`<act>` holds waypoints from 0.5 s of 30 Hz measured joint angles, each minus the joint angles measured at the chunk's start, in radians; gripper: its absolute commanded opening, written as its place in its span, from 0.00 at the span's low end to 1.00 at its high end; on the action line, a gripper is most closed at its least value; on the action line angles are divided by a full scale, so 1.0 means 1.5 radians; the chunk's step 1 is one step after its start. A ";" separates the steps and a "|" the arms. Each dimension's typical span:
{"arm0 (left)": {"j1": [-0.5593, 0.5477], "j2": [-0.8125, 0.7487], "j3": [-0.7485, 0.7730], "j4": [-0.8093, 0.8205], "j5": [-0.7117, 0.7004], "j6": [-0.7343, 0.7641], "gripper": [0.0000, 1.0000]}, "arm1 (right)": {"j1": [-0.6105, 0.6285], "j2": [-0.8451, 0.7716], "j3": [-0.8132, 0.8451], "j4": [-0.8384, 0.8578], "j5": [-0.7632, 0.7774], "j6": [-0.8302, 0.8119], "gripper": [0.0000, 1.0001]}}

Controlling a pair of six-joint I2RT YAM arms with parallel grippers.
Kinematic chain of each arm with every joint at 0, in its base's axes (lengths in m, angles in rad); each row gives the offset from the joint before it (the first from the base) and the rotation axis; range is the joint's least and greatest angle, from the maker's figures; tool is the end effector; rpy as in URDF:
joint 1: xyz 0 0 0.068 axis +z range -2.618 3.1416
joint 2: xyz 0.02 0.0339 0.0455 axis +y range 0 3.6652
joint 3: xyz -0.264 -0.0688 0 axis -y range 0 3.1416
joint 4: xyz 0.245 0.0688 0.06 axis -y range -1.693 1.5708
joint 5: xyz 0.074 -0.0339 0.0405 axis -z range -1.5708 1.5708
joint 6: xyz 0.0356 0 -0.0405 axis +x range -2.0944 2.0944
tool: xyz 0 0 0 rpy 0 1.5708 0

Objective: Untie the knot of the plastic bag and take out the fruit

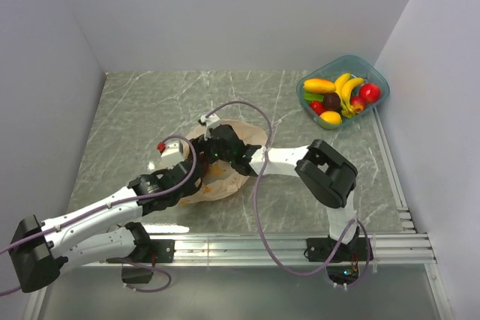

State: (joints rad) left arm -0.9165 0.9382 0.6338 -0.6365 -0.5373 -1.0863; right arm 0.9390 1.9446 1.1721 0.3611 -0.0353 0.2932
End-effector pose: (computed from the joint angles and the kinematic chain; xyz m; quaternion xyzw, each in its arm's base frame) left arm 0.1223 -0.1295 0.2257 -0.1597 0.9064 -0.1155 0.3736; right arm 0.2554 0.3511 0.1874 -0.2746 0.7902 0.3285 0.4385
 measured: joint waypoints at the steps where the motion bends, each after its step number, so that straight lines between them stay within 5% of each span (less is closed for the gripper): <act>1: 0.000 0.002 -0.002 0.001 0.002 0.000 0.00 | 0.001 0.007 0.007 -0.010 0.013 -0.001 0.93; 15: 0.000 0.010 -0.031 0.015 0.015 -0.005 0.01 | 0.024 0.061 0.044 -0.081 0.028 0.008 0.86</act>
State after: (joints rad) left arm -0.9165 0.9531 0.5877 -0.6144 -0.5148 -1.0935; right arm 0.9752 2.0361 1.2381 0.2398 0.0063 0.3054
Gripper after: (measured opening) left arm 0.012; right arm 0.888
